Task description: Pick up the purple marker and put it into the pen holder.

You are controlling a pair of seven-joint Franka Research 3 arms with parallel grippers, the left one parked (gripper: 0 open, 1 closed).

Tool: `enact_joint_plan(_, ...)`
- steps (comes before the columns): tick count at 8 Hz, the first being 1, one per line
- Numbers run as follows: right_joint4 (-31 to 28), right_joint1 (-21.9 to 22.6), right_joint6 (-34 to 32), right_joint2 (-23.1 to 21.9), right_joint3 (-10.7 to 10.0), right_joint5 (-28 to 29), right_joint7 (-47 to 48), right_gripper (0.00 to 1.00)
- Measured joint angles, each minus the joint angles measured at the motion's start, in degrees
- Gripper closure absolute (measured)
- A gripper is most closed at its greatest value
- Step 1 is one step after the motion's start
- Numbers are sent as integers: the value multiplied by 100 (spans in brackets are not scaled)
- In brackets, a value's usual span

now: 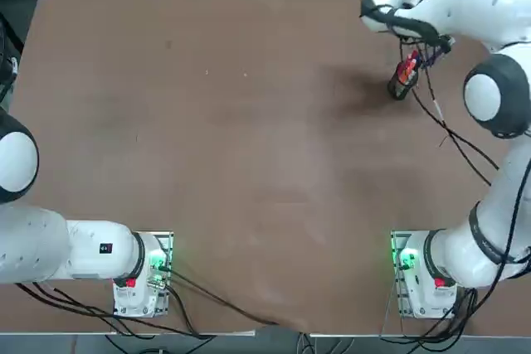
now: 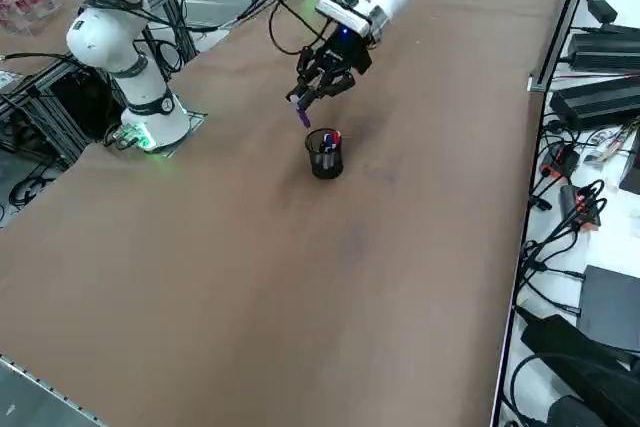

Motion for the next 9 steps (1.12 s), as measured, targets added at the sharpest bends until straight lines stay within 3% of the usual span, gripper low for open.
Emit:
enact_joint_plan(3,18,185,-41,368,-6,-140,573,86)
enact_joint_plan(9,192,360,-42,496,-7,-138,905,86)
